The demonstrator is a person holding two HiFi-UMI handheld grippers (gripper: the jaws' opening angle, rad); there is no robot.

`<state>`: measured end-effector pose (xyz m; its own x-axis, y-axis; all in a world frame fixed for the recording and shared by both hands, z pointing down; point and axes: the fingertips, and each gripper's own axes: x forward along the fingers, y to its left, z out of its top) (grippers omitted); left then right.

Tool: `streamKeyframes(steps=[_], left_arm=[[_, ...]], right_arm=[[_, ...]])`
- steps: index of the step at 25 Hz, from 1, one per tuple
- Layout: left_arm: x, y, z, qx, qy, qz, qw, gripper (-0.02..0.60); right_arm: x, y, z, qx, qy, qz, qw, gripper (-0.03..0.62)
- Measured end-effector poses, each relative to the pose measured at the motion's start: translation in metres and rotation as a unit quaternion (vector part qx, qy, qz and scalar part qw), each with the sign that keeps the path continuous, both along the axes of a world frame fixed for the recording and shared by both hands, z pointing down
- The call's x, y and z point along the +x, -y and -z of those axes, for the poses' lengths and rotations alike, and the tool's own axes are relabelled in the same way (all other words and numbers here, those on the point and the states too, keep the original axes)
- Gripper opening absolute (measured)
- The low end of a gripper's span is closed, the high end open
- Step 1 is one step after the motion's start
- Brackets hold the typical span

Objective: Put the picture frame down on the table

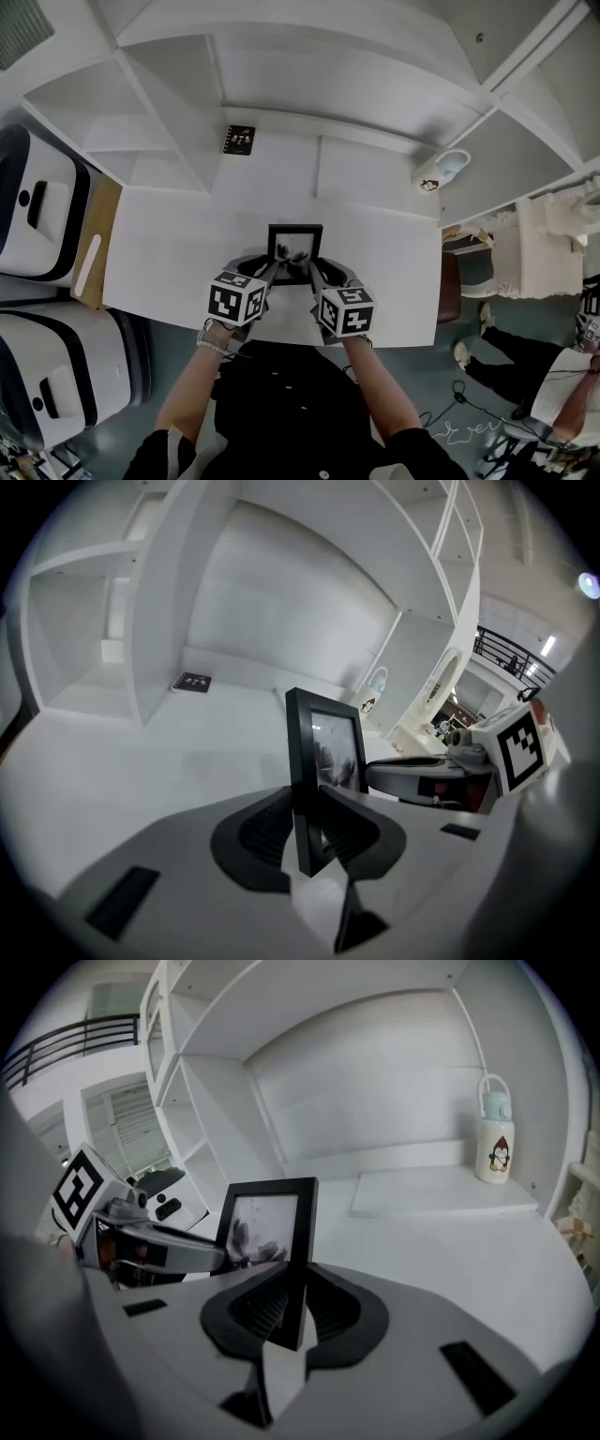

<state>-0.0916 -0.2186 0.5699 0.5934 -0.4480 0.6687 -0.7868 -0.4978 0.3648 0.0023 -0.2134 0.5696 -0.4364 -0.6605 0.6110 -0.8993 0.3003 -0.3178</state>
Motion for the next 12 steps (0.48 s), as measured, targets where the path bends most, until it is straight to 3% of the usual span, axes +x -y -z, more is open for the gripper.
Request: streamKeyframes(steps=[7, 12], left_arm=[[-0.002, 0.002, -0.035, -0.045, 0.021, -0.006, 0.9987, 0.089], [-0.004, 0.008, -0.053, -0.087, 0.001, 0.004, 0.9962, 0.089]], right_arm=[[0.000, -0.002, -0.036, -0.062, 0.019, -0.004, 0.998, 0.046], [-0.001, 0.003, -0.047, -0.073, 0.021, -0.003, 0.997, 0.046]])
